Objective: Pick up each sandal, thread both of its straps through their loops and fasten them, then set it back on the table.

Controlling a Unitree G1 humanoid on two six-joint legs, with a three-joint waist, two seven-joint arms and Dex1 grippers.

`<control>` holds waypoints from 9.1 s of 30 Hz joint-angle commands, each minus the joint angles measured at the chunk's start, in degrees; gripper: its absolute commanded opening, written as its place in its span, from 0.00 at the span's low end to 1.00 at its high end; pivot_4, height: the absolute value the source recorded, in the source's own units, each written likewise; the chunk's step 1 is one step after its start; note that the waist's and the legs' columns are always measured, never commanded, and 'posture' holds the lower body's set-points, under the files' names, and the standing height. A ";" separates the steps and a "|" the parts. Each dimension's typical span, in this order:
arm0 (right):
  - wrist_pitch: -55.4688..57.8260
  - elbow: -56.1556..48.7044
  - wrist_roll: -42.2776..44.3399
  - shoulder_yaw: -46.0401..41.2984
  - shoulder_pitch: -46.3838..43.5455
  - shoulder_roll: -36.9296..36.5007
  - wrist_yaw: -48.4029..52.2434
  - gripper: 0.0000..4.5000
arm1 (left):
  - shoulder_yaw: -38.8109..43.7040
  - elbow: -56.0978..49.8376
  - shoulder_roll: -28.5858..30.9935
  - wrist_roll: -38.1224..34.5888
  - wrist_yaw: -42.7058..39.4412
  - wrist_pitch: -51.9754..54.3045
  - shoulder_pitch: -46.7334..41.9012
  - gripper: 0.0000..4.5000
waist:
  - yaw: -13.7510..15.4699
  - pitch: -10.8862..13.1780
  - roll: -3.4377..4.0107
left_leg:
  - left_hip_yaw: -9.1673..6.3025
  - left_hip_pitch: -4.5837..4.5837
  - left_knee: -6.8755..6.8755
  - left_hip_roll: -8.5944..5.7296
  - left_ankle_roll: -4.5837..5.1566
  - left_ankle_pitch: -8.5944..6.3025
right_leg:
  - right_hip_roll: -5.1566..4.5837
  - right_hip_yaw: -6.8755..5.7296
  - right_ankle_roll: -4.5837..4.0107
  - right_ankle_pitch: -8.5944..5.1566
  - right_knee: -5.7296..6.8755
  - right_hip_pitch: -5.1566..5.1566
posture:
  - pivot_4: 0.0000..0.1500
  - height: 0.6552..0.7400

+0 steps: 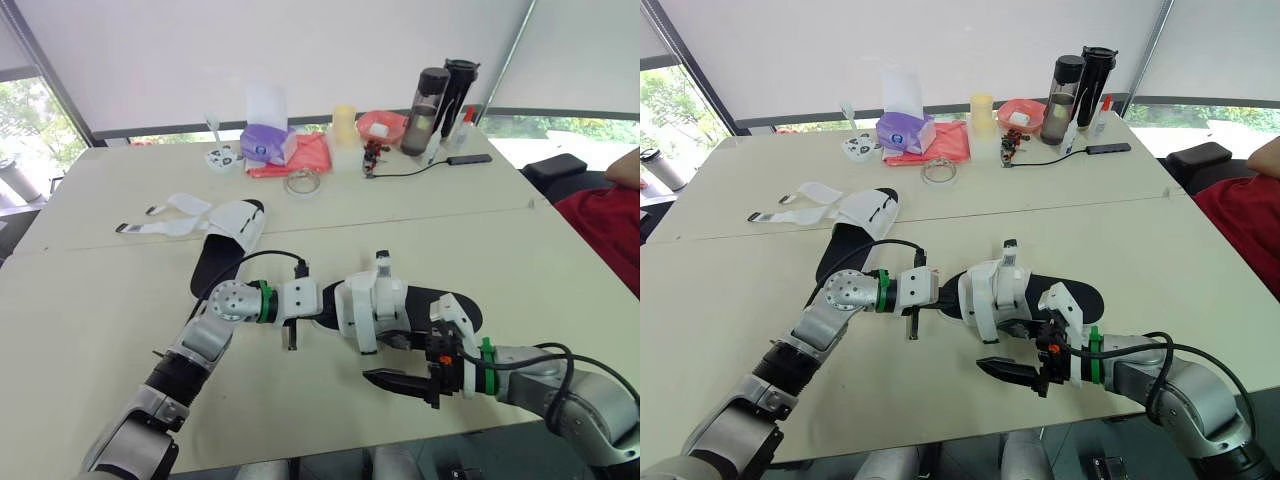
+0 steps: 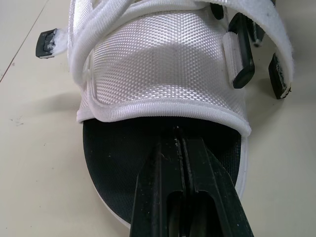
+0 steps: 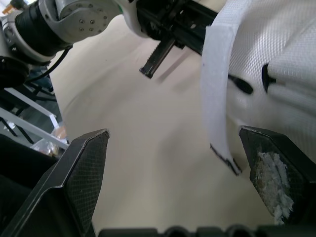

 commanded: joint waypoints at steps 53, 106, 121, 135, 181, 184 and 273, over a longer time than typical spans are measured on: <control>14.95 19.27 3.72 -4.37 -22.95 5.30 7.12 0.01 | -3.68 6.20 -0.83 4.16 1.80 -1.04 0.21 0.00 | 1.41 -0.08 -0.08 | -0.03 -0.02 0.08 -0.03 0.01 0.01 | -0.03 -0.11 -0.05 0.05 0.01 0.06 | 1.00 1.00; 17.17 17.17 0.93 -6.12 -25.63 5.83 9.05 0.01 | -4.14 7.61 -1.30 4.59 3.36 -1.68 -0.06 0.00 | 1.49 -0.08 -0.08 | -0.04 -0.01 0.09 -0.03 -0.12 -0.07 | -0.05 -0.10 -0.05 0.04 0.01 0.07 | 1.00 1.00; 15.07 17.24 -4.81 0.13 -24.47 4.61 11.13 0.01 | -4.16 7.83 -1.38 4.70 3.64 -1.90 0.17 0.00 | 1.52 -0.08 -0.08 | -0.04 -0.02 0.08 -0.03 -0.16 -0.09 | -0.06 -0.12 -0.04 0.03 -0.01 0.07 | 1.00 1.00; 10.98 17.49 -11.23 4.10 -22.67 1.75 12.07 0.01 | -4.23 7.58 -1.39 4.74 4.17 -1.83 0.63 0.00 | 1.52 -0.12 -0.10 | -0.04 -0.02 0.08 -0.03 -0.18 -0.10 | -0.07 -0.12 0.13 -0.08 -0.04 0.10 | 1.00 1.00; 9.91 11.00 -15.93 11.57 -19.69 -4.19 13.61 0.01 | -4.80 8.54 -1.29 5.41 5.21 -3.12 0.46 0.00 | 1.62 -0.71 -0.23 | -0.22 -0.04 -0.08 0.00 -0.14 -0.15 | -0.14 -0.42 0.14 -0.08 -0.91 0.31 | 1.00 1.00; 10.62 11.82 -13.95 9.05 -19.41 -1.95 12.34 0.01 | -4.87 8.58 -1.30 5.43 5.30 -3.20 0.44 0.00 | 1.63 -0.73 -0.25 | -0.22 -0.04 -0.10 -0.01 -0.13 -0.17 | -0.15 -0.43 0.14 -0.08 -0.94 0.32 | 1.00 1.00; 20.67 -13.11 19.71 -19.97 5.31 0.54 -7.93 0.99 | -5.25 9.17 -2.05 3.13 0.60 -4.26 0.64 0.00 | 1.53 -0.77 -0.04 | -0.24 -0.89 -0.05 0.08 -0.07 -0.14 | -0.37 -1.00 -0.05 0.05 -0.96 -0.06 | 1.00 1.00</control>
